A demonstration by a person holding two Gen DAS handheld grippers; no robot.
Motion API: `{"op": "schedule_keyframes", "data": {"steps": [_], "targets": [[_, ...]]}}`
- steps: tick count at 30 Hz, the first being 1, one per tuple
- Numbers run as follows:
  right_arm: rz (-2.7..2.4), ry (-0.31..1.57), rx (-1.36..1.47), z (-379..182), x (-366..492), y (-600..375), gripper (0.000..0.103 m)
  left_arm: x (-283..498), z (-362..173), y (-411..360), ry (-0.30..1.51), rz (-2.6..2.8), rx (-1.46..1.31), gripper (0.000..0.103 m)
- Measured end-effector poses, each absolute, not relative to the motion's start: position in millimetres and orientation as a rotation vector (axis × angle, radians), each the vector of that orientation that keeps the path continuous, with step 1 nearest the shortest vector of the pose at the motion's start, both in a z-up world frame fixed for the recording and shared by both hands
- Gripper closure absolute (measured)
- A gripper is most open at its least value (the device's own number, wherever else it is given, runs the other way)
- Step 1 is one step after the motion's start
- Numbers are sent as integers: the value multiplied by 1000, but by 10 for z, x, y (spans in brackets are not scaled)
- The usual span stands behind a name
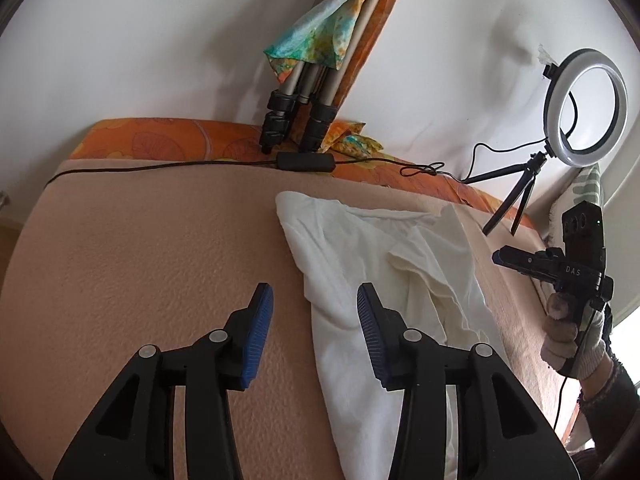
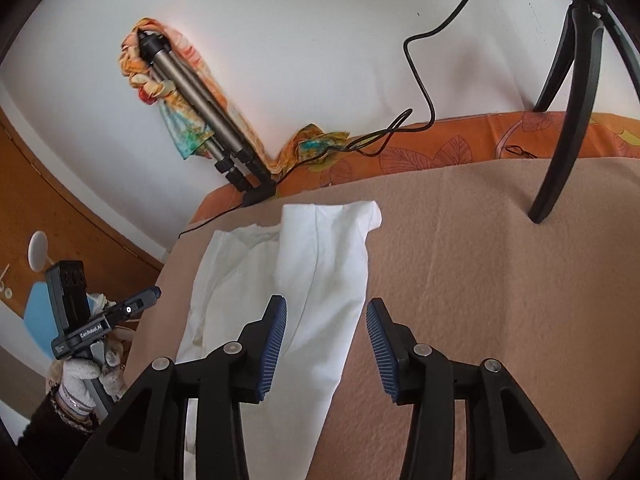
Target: Fold small clothes
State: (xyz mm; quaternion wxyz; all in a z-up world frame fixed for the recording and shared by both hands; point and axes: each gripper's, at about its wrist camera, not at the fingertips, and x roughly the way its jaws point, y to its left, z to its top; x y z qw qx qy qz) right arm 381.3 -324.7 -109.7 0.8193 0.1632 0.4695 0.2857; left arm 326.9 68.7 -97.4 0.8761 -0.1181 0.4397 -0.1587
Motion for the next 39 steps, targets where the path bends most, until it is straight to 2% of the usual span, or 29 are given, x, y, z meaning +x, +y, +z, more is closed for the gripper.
{"op": "schedule_keyframes", "data": {"steps": [15,17,19,20,24,27,28,29,30,31,35,36,37,38,39], "targets": [[681,1047,452,-1607,4446,-3050,58,4029,-1309,566,953,-405,-377,62],[688,1051,457,-1614,4485,-3033,73,4057,-1322,513,951,-414,-359,64],[679,1049,456,-1608,4512,-3033,94,4065,-1336,472,951,-419,-351,84],[679,1045,458,-1602,4522,-3041,98,4062,-1334,454,947,-412,-340,96],[644,1020,395,-1519,4527,-3050,102,4077,-1298,459,918,-406,-332,97],[631,1026,343,-1523,4525,-3028,101,4079,-1273,449,906,-422,-312,97],[634,1026,334,-1525,4522,-3016,96,4081,-1277,452,911,-426,-312,97],[641,1032,340,-1532,4526,-3014,94,4103,-1297,457,928,-428,-321,92],[650,1046,355,-1548,4536,-3021,82,4122,-1311,468,946,-427,-336,85],[665,1051,382,-1562,4543,-3037,66,4141,-1327,475,955,-428,-349,84],[695,1058,376,-1608,4538,-2974,64,4197,-1371,419,964,-425,-343,84],[693,1062,359,-1628,4537,-2931,67,4194,-1369,409,955,-432,-341,84],[688,1053,339,-1628,4529,-2900,77,4198,-1371,391,953,-432,-328,86],[692,1056,323,-1629,4532,-2866,85,4200,-1375,388,951,-425,-321,98],[691,1063,313,-1636,4539,-2844,100,4206,-1380,384,954,-427,-323,98]]}}
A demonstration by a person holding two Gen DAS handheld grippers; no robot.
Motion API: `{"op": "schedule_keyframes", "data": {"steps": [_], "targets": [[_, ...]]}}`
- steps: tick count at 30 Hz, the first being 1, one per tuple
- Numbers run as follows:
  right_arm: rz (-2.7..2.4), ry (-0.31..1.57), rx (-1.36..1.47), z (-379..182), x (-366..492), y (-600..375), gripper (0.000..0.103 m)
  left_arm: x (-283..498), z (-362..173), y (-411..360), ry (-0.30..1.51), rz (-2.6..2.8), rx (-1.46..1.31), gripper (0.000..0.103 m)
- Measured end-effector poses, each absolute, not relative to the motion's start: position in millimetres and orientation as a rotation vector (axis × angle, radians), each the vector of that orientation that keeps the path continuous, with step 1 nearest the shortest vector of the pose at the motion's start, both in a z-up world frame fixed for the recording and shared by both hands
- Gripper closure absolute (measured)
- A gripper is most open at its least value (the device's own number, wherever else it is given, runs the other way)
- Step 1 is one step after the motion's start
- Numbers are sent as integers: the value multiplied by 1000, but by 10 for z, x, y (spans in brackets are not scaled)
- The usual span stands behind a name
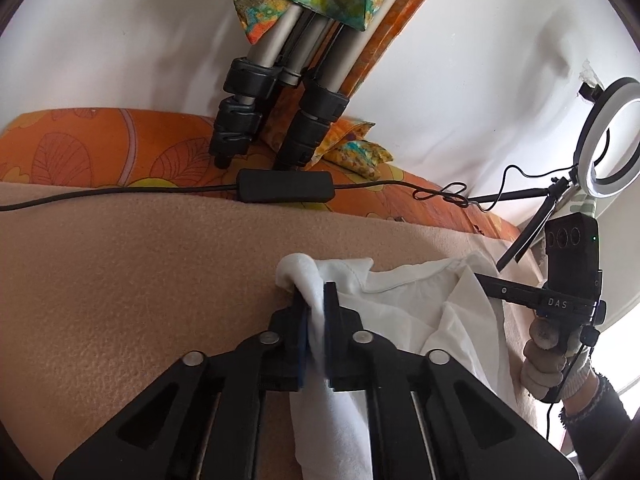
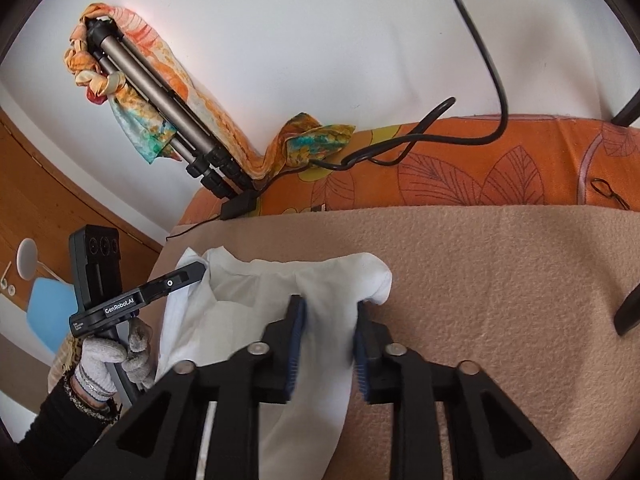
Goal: Fold small clothes
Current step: 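Fold the gripped collar end over onto the hem with both tools, then open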
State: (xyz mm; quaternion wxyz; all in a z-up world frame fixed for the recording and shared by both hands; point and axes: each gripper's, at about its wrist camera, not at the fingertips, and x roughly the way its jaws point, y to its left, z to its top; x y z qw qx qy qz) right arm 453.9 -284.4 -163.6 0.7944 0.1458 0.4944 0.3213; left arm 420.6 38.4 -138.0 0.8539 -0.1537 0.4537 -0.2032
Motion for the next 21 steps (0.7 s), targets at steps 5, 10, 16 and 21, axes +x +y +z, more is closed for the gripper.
{"op": "schedule_keyframes", "data": {"steps": [5,10,16,21], "targets": [[648,1045,264,-1544,4506,-2800,101,4150,-1214,438,903,-446,-358,98],[671,985,239,-1240,4377,-2798,101,4012,-955,404,851,-481,-309,98],[714,923,202,-833,4104,-2786,101,3763,-662,410,802,-512,-290,98],[734,889,178,-541,3773,-2808,101,3458,-430,360,769,-528,-240,98]]}}
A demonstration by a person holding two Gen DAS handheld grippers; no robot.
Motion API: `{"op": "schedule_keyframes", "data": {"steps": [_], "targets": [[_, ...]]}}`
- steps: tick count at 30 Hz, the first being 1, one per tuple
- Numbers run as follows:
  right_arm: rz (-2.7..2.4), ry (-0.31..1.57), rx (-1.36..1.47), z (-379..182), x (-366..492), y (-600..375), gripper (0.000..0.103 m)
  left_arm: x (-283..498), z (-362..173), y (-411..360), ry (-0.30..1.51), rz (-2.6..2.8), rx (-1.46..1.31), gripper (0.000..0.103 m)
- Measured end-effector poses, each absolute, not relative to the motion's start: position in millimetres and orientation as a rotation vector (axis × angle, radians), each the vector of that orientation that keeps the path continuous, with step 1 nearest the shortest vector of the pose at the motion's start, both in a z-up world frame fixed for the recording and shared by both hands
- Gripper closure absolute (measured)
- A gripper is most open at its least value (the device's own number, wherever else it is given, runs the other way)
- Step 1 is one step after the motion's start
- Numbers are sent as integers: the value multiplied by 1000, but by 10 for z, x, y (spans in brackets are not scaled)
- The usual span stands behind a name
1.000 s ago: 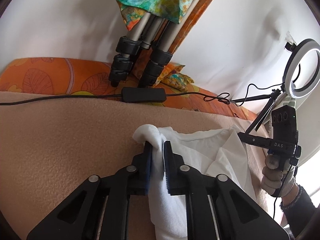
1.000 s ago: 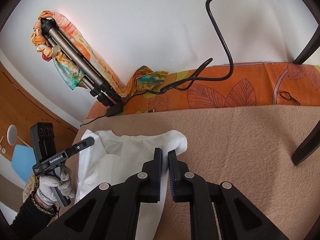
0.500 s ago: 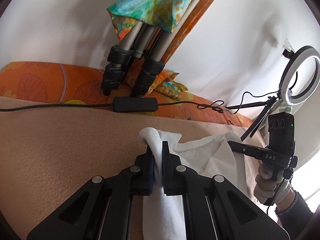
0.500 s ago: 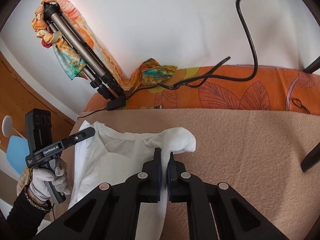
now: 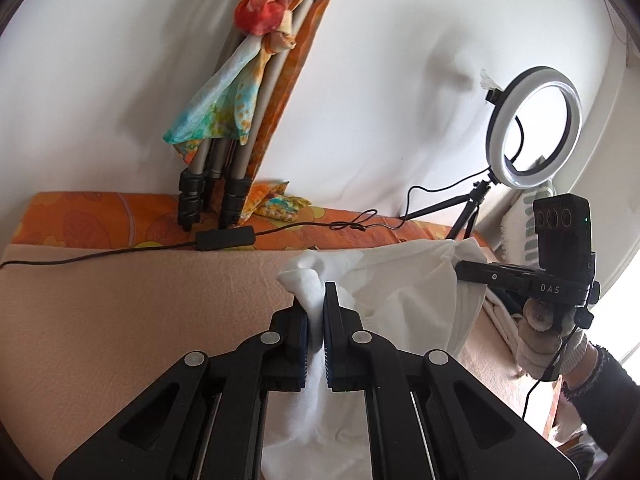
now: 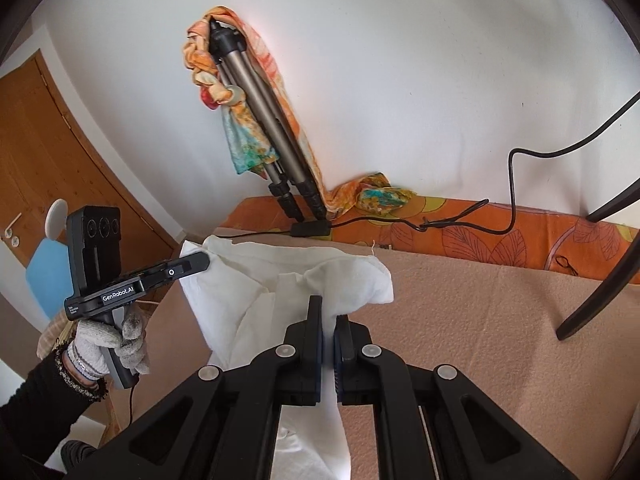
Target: Fold small clothes
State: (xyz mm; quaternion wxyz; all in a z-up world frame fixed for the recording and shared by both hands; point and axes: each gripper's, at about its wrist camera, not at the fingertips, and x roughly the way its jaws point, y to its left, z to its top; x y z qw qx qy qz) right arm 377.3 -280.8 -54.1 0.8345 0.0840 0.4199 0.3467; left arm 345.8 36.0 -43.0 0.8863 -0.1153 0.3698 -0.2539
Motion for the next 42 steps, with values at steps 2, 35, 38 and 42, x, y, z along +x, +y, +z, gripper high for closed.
{"op": "schedule_keyframes", "data": {"steps": [2,35,38,42], "targets": [[740,881,179,-458,3620,-2823,101,3318,-347,342,759,-532,-223,98],[676,814,-201,-820,716,-2908,79,775,-796,416,878,-545,75,96],[690,821,-197,-757,539,-3044,78,643,-712,461,855,-538,98,95],[683,858,-44,-712,561,-3244,62,645,-630,524,824,-516,67,92]]}}
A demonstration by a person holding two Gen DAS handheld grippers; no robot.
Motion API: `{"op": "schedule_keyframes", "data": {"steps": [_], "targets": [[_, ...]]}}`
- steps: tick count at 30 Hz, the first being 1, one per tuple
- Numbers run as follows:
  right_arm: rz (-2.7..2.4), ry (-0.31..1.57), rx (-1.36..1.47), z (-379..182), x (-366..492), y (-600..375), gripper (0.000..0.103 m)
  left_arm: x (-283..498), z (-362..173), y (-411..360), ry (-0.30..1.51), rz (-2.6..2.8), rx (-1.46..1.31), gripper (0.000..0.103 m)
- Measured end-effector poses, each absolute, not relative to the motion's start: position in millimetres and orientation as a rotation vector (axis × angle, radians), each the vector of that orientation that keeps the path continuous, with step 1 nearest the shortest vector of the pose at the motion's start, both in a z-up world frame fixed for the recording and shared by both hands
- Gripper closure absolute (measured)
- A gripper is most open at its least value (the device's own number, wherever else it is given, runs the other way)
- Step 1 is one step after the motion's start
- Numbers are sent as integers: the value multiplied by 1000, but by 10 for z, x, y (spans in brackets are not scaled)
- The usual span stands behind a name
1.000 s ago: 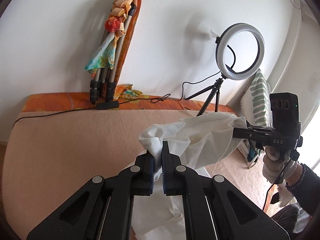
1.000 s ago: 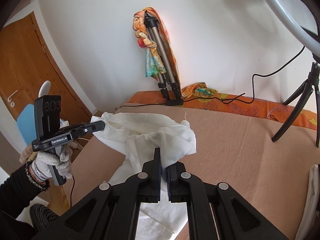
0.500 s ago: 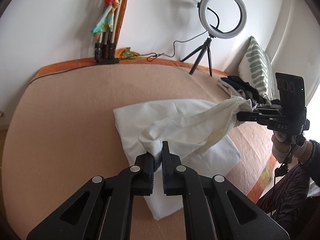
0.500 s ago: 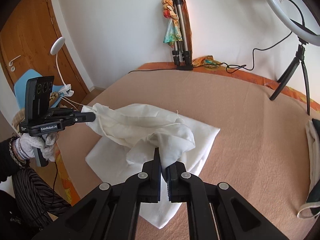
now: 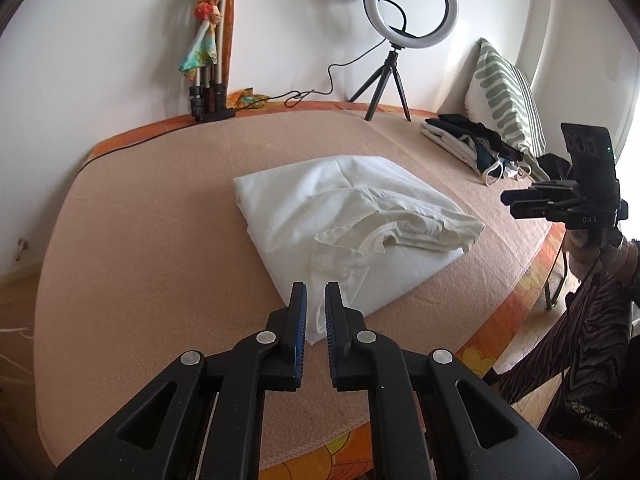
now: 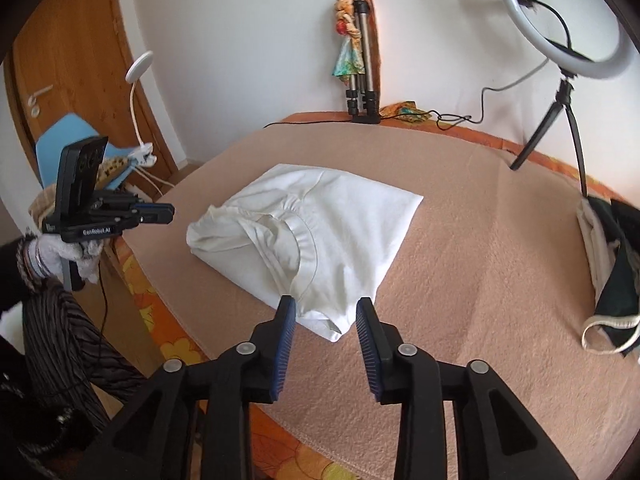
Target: Fold small clothes
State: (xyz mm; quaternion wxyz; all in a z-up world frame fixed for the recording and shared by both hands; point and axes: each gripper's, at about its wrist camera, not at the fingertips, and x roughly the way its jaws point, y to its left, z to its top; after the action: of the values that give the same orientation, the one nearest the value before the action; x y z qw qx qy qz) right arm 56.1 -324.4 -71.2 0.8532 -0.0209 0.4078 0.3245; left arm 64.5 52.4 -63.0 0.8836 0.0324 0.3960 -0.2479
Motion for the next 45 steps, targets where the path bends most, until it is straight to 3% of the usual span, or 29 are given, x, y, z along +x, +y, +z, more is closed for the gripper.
{"op": "schedule_keyframes", "data": {"steps": [4,6,8,12,13,14,15,18,21,24,26,27,28,32,34,39,45], "targets": [[662,959,193,-870,755,-3397,58,685,-679,398,834,-527,77,89],[636,1018,286,-1006,850,-3428,54,666,-730,227,838,-548,146,74],[637,1075,385,-1152,917,-3446,54,652,-801,68,835,-548,225,64],[647,1118,446,-1256,965,-3369,55,719,-924,-81,833,-522,295,64],[654,1128,446,-1270,973,-3333,57,735,-951,-114,834,-521,313,65],[660,1133,442,-1281,979,-3297,61,743,-971,-132,827,-522,329,72],[663,1138,435,-1289,982,-3274,69,751,-986,-145,822,-529,336,95],[650,1169,413,-1311,999,-3225,96,732,-950,-124,802,-538,345,96],[667,1172,501,-1253,1004,-3337,100,582,-834,-66,755,-586,389,96],[641,1169,524,-1193,973,-3464,99,454,-901,-20,776,-611,469,96],[589,1169,431,-1165,944,-3468,91,428,-968,35,807,-605,475,95],[557,1163,371,-1144,923,-3459,76,432,-985,63,828,-607,458,94],[530,1146,323,-1112,908,-3452,70,428,-986,90,842,-617,434,94],[518,1037,182,-904,795,-3355,70,367,-862,119,819,-644,397,93],[596,982,109,-808,703,-3195,61,368,-804,130,800,-637,389,92],[718,921,-217,-863,447,-2620,62,616,-733,256,794,-570,247,92],[702,952,-393,-1216,510,-2322,65,801,-897,61,855,-603,242,92]]}}
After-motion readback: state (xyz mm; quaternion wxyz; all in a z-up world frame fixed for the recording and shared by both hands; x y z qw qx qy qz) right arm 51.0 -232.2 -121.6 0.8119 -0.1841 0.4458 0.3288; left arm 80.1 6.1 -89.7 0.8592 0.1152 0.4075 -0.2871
